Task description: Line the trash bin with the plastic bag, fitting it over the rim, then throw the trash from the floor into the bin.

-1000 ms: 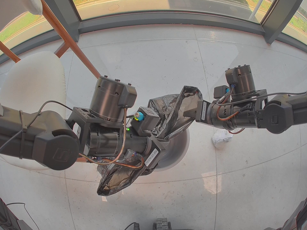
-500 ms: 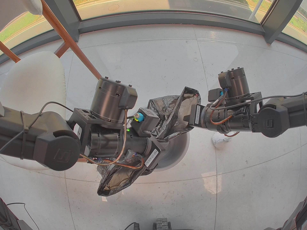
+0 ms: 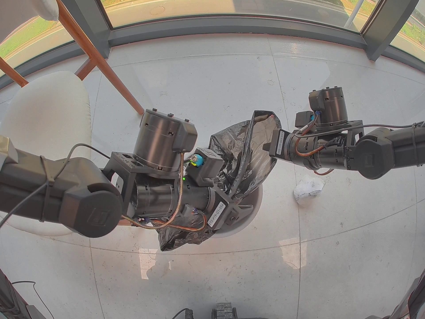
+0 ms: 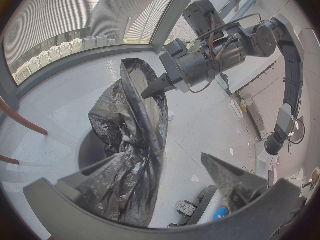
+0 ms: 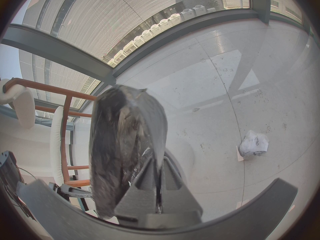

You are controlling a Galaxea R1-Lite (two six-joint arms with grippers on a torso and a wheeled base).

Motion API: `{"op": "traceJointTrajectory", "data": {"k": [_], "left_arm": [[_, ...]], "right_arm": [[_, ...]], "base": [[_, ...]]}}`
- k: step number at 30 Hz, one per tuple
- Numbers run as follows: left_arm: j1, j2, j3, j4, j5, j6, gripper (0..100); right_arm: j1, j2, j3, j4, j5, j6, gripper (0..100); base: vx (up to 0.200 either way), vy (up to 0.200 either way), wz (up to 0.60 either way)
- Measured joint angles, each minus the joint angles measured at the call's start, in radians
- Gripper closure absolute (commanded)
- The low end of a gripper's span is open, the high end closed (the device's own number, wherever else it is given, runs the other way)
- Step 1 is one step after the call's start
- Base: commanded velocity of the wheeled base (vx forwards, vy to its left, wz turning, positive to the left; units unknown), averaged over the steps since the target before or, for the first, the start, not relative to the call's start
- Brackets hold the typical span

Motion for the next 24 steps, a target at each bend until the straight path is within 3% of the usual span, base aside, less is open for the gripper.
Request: {"op": "traceJointTrajectory", "data": {"k": [14, 15, 24], "left_arm": [[0.01, 0.079, -0.02, -0.047, 0.04, 0.001, 0], [0.011, 0.083, -0.023, -0.048, 0.041, 0.002, 100], [0.014, 0.099, -0.029, -0.049, 0.054, 0.001, 100]], "right_arm": [[0.014, 0.019, -0.019, 0.0, -0.007, -0.003, 100], [0.016, 0.018, -0.019, 0.0, -0.007, -0.003, 100], [0.026, 0.013, -0.01, 0.007, -0.017, -0.004, 100]], "base": [[0.0, 0.0, 0.0], [0.0, 0.0, 0.0], [0.0, 0.0, 0.0]]}}
